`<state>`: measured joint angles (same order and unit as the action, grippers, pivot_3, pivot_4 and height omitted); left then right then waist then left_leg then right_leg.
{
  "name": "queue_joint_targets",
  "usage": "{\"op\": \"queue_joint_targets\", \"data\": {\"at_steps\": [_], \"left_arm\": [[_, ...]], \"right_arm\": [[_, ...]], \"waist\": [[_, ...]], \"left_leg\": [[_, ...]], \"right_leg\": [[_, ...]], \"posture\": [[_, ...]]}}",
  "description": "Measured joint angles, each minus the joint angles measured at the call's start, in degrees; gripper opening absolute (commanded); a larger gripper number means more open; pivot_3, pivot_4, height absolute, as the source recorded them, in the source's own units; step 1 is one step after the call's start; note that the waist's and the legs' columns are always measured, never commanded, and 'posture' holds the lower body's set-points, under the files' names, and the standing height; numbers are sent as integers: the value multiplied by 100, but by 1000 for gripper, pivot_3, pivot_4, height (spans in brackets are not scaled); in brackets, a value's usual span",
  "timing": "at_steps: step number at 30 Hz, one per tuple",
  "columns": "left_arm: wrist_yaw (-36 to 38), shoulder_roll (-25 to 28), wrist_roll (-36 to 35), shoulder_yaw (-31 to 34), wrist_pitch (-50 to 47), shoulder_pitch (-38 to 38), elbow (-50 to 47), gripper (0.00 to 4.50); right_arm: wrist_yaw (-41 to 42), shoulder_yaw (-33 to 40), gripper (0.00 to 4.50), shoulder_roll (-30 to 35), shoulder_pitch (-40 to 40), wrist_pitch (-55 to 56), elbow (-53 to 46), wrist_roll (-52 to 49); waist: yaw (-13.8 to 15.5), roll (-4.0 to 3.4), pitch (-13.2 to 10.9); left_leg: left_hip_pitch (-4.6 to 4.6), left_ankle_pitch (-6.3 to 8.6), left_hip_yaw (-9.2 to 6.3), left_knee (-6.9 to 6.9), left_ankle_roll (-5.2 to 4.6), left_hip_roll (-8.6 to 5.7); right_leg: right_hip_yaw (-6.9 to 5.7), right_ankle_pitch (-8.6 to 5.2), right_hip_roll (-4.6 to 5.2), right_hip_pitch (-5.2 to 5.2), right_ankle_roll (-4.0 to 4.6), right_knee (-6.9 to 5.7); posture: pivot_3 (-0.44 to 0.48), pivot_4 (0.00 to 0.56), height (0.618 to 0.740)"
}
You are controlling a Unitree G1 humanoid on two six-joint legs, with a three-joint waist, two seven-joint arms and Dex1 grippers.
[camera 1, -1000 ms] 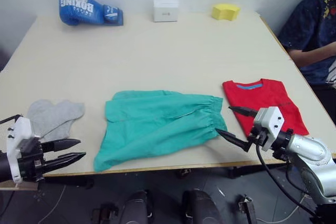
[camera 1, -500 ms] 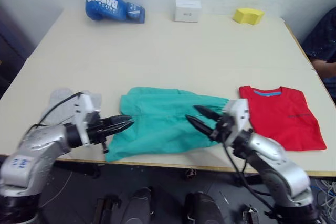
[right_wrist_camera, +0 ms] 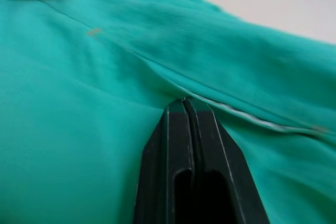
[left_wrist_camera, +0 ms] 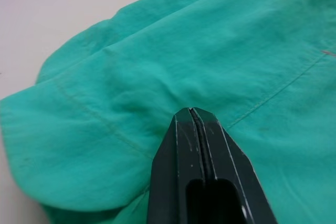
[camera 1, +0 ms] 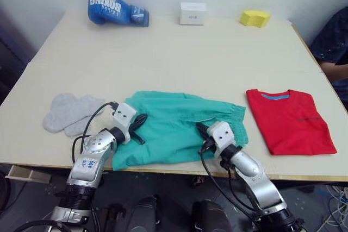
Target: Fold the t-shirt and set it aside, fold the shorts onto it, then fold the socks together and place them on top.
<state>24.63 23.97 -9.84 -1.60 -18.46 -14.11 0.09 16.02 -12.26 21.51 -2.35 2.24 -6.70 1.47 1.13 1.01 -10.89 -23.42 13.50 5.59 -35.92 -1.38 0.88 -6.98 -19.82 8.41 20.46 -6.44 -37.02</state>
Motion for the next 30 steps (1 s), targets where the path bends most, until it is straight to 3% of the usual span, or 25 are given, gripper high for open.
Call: {"op": "queue_joint_targets", "data": {"at_steps": [5,9,14,17,22,30], "left_arm": [[291,228,-51,75,-274,86,-204,0],[665,209,-435,315,-320,57,-206,0],[1263,63,-933,149,-466,-911,-738,0],[1285,-3,-634,-215,-362,-1342,-463,0],[1107,-213,-123,-698,-513,-1264,610,0],[1057,-63,80,-668,-441,-1015,341,0]], "right_arm": [[-45,553,27,24,139,46,70,-102],[31,1076,27,-398,-86,-527,-526,-1121],[237,883,27,-714,-911,-1083,-1013,-1648],[74,634,27,-869,-1207,-961,-225,-1124],[-351,609,27,-931,-1184,-546,906,-459],[-331,1448,27,-924,-553,-266,430,-962]], "waist": [[-24,-1,28],[-89,-4,26],[-111,2,21],[-127,3,22],[-163,5,20],[-116,5,20]], "left_leg": [[24,16,1,11,31,30],[8,11,4,16,36,43],[-7,1,-1,-2,18,54],[11,-2,34,3,25,54],[-8,-2,70,5,25,60],[7,44,64,-1,37,80]], "right_leg": [[41,-5,-7,-21,10,21],[45,-7,-21,-1,13,18],[49,-2,-44,1,21,24],[64,-2,-81,1,21,24],[75,-2,-85,42,20,18],[108,3,-66,15,21,45]], "posture": [[0,150,740],[0,150,740],[0,150,740],[0,150,740],[0,150,740],[0,150,740]]}}
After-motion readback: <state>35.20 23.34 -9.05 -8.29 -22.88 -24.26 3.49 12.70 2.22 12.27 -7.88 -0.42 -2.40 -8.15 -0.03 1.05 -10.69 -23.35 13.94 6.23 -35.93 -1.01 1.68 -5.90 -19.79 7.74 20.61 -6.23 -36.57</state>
